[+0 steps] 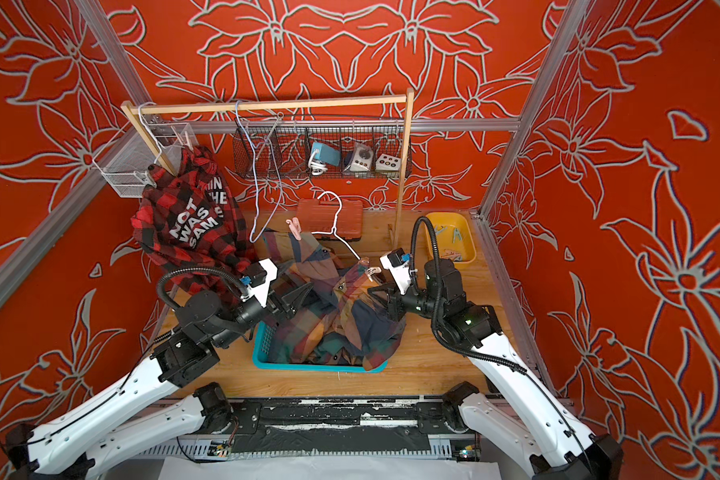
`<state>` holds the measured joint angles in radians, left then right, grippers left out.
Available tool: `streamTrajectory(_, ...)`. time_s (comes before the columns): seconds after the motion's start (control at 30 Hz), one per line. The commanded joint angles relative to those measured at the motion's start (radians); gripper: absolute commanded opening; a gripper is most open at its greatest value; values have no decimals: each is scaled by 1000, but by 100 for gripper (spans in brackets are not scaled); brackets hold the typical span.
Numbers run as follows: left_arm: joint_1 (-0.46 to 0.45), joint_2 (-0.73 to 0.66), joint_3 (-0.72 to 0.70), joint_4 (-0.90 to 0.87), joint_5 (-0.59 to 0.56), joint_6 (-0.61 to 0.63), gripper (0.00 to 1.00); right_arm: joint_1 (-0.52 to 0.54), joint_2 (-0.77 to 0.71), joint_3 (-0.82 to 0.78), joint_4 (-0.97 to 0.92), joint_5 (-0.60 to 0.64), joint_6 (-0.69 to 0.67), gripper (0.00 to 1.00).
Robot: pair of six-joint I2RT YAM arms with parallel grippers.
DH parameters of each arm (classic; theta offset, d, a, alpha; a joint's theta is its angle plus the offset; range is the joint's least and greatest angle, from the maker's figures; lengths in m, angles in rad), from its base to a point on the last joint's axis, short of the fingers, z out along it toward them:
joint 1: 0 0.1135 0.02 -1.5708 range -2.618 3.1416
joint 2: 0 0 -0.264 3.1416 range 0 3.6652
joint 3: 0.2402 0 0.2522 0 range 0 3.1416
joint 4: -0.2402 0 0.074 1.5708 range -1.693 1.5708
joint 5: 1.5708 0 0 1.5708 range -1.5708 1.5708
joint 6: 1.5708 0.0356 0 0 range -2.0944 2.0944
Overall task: Remove the clothespins securing long-sleeve shirts to the hanger
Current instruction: Place the long-sleeve shirt at the bin, then remove the clamp from the hanger.
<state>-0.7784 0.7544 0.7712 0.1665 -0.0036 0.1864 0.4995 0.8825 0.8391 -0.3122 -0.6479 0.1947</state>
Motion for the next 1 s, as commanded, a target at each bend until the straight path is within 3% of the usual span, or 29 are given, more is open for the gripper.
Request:
streamTrajectory(0.0,-1,50,68,11,7,65,71,-3,-1,0,-18,3,-55,0)
streamTrajectory(0.33,8,293,203,170,-7,100,72,3,24,34,-69,7,-114,0)
streamTrajectory(0.67,75,414,256,250,-55,48,69,22,-1,45,-82,1,-136,0)
streamTrajectory(0.97,107,468,285,260,22,7,51,39,-22,51,-85,24,-153,0)
